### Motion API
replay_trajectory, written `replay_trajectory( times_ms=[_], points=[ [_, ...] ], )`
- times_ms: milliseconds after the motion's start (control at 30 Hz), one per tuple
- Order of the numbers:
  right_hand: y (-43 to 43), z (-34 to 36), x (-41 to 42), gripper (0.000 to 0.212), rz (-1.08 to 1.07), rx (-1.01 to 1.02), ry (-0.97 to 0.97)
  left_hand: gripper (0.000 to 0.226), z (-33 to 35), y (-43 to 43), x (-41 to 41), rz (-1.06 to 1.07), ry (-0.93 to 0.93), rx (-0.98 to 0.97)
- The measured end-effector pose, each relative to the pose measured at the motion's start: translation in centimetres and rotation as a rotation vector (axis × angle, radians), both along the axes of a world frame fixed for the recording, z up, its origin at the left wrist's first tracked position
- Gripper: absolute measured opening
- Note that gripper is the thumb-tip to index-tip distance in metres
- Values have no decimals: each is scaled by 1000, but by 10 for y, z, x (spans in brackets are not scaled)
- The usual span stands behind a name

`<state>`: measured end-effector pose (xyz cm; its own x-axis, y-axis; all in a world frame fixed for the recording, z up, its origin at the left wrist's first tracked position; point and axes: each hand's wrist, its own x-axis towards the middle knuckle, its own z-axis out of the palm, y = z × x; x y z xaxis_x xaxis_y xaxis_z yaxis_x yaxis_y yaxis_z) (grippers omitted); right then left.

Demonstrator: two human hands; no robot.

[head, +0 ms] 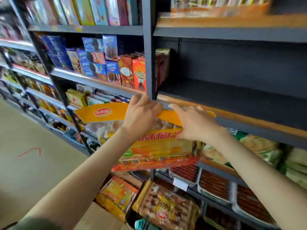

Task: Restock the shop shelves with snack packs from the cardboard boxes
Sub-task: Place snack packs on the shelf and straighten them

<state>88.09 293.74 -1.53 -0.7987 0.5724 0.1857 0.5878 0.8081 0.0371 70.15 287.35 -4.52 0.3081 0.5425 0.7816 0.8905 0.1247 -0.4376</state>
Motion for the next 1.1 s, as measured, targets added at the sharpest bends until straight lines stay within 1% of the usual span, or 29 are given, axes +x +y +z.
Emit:
replay_trajectory(
  times_ms=[67, 133, 167, 233, 267, 333, 400, 467, 567, 667, 767, 800, 867, 900, 933, 967, 1033, 1100],
  points=[
    [0, 17, 20, 89, -29, 23, 81, 27, 19, 11, 14, -7, 37, 48],
    [-1, 38, 38, 80, -45, 59, 141, 33, 42, 22, 28, -50, 70, 139],
    [-2, 51, 45, 80, -58, 66, 152, 36, 53, 28, 34, -77, 85, 194],
    [-2, 74, 57, 88, -99, 67, 156, 42, 76, 40, 45, -131, 102, 300],
    [-1, 85, 62, 93, -118, 70, 154, 42, 86, 45, 49, -159, 107, 354],
    [1, 103, 70, 99, -152, 80, 151, 33, 104, 56, 56, -210, 118, 456],
    [-2, 117, 75, 99, -194, 68, 164, 23, 119, 62, 62, -256, 133, 515],
    [-4, 129, 77, 94, -233, 97, 185, 18, 133, 65, 65, -282, 146, 556],
    [-8, 143, 76, 85, -267, 286, 228, 20, 155, 62, 66, -327, 153, 654],
    [-21, 157, 82, 82, -281, 614, 279, 20, 175, 44, 64, -424, 169, 714],
    [-41, 171, 89, 78, -176, 934, 390, 23, 185, 25, 56, -511, 146, 669],
    [-45, 177, 91, 75, -144, 1042, 399, 29, 187, 21, 53, -543, 119, 637],
    [-46, 191, 95, 73, -141, 1192, 396, 54, 191, 18, 46, -563, 96, 607],
    [-42, 197, 97, 73, -155, 1224, 404, 67, 193, 19, 43, -537, 110, 591],
    [-37, 203, 99, 72, -173, 1240, 414, 74, 195, 22, 40, -503, 128, 574],
    [-30, 207, 100, 69, -193, 1240, 421, 75, 198, 27, 39, -467, 143, 566],
    [-15, 211, 100, 67, -226, 1239, 432, 64, 206, 40, 38, -410, 162, 591],
    [2, 211, 100, 70, -258, 1244, 441, 51, 211, 56, 37, -368, 183, 619]
  ],
)
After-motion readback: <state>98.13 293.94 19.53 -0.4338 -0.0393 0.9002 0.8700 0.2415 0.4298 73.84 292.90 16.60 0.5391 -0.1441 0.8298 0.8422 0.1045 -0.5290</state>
